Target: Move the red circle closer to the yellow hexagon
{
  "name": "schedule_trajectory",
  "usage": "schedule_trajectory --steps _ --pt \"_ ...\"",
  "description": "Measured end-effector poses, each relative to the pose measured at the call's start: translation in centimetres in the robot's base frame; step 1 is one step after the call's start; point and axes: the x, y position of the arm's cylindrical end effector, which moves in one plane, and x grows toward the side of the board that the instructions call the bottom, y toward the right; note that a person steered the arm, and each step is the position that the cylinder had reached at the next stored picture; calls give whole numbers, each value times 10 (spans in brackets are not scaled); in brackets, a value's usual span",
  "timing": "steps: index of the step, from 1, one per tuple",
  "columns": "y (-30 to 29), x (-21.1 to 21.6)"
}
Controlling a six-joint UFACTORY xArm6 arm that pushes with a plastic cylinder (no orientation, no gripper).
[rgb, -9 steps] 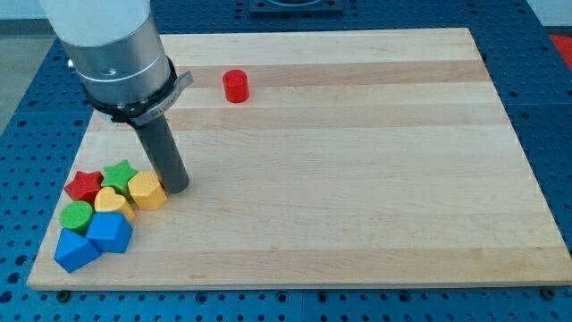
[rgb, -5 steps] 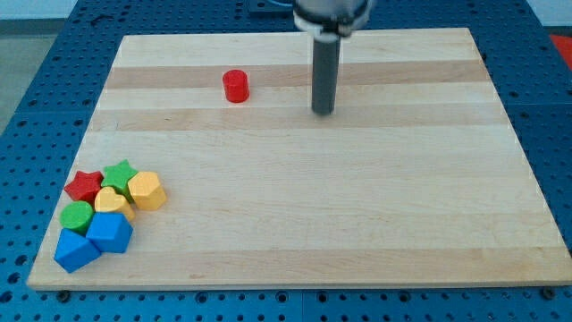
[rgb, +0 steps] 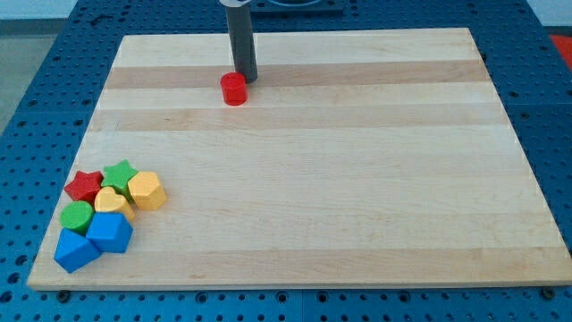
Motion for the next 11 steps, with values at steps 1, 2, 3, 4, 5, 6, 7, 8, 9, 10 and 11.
schedule_trajectory --steps 1,2,3,4,5,6,7,8,9,10,11 --pt "-22 5" --pt "-42 23" --pt "-44 44" --pt "-42 63" --pt "-42 88" --pt "-42 113" --pt "-35 136" --pt "12 141" --pt "51 147" --pt "48 166" --pt "17 162"
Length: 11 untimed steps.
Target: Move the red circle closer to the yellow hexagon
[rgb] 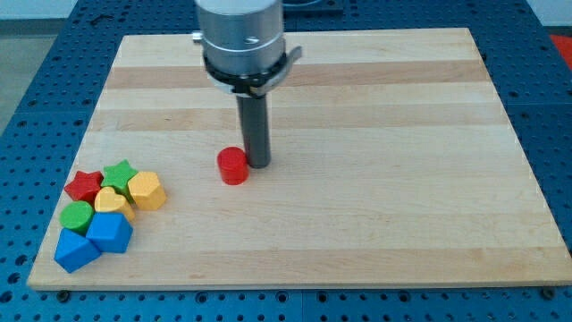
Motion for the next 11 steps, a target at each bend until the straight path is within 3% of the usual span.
schedule_trajectory --steps 3,5,11 --pt "-39 9" --pt "-60 39" --pt "-47 77"
